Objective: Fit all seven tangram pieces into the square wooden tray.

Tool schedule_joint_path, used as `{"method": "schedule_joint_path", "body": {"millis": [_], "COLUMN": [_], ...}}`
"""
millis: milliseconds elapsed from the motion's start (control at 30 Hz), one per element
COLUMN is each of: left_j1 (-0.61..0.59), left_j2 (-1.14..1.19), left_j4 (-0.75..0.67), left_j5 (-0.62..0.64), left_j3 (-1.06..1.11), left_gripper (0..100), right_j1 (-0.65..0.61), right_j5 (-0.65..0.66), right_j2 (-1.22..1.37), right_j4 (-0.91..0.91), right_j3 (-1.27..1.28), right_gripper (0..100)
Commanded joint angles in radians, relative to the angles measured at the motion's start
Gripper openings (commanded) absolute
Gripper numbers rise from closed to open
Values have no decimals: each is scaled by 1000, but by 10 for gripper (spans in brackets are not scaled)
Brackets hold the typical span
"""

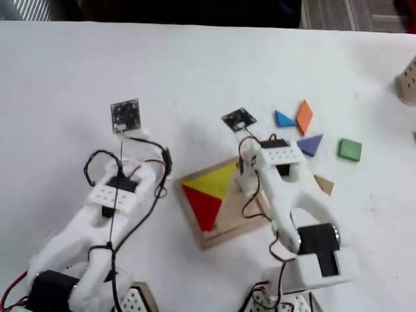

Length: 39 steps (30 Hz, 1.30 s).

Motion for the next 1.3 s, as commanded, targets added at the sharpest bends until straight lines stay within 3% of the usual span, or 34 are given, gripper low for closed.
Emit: {"method": "schedule_joint_path", "body": {"millis": [0,567,767,1033,1267], "left_j1": [-10,-44,-44,-42,-42], "left_j2": [-31,-31,-31,-31,-31], "left_j4": [-8,-8,-8,-8,-8], "left_j5": [0,0,0,0,0], "left_j3": [-14,-14,-15,-18,-18], "left_gripper": [24,24,24,24,24], "right_j1": [8,312,309,266,269], "right_j5": [14,-327,-331,-324,-331], "right_j2": [22,15,-42,-87,-84], "right_j4": [54,61,81,151,306], "right_j3": [-51,-54,-34,-92,-321], "right_gripper": [26,18,24,224,211]}}
